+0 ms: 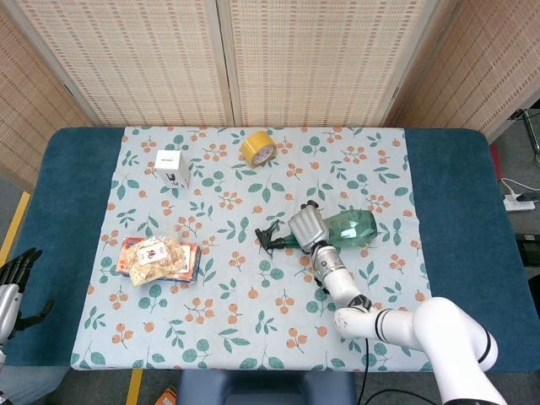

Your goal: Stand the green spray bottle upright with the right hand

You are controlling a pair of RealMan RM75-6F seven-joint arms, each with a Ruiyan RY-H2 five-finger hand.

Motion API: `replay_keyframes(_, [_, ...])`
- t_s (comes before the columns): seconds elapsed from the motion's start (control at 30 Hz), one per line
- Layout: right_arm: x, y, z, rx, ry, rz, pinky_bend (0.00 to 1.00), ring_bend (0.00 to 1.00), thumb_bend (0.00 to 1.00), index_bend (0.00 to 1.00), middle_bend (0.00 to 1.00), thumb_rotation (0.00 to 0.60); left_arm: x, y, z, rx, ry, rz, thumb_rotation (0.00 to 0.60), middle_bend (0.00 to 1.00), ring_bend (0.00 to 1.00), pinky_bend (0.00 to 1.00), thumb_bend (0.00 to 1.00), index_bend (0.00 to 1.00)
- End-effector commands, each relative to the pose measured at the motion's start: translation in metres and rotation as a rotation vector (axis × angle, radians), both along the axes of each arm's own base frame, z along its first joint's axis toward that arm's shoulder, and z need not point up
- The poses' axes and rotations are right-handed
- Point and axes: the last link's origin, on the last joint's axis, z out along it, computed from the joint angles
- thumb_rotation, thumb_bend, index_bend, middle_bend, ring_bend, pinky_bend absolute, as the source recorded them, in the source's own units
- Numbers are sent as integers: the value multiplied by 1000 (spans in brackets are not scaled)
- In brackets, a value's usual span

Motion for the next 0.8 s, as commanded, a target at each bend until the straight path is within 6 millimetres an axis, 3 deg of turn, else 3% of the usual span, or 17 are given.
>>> replay_keyframes(0.03, [0,-1,1,-10,-17,10,345,358,40,779,551,600,0,0,0,-1,-3,1,600,0,0,58,296,0])
replay_keyframes(0.3, [5,-3,11,-27,-53,28,354,370,58,806,573,600,0,0,-1,-5,-9,5,600,0,0,60,297,0])
replay_keyframes(0.5, [40,-1,55,-68,-262,57,354,379,59,813,583,600,-1,1,-2,-7,-10,12,600,0,0,60,296,0])
replay_keyframes(0.67, [54,19,105,-115,-529,101,354,404,60,817,586,600,3,2,-3,-9,-14,7,600,0,0,60,296,0])
replay_keyframes(0.8, [46,41,151,-200,-993,212,360,408,60,816,586,600,9,2,-5,-6,-10,-15,600,0,0,61,296,0])
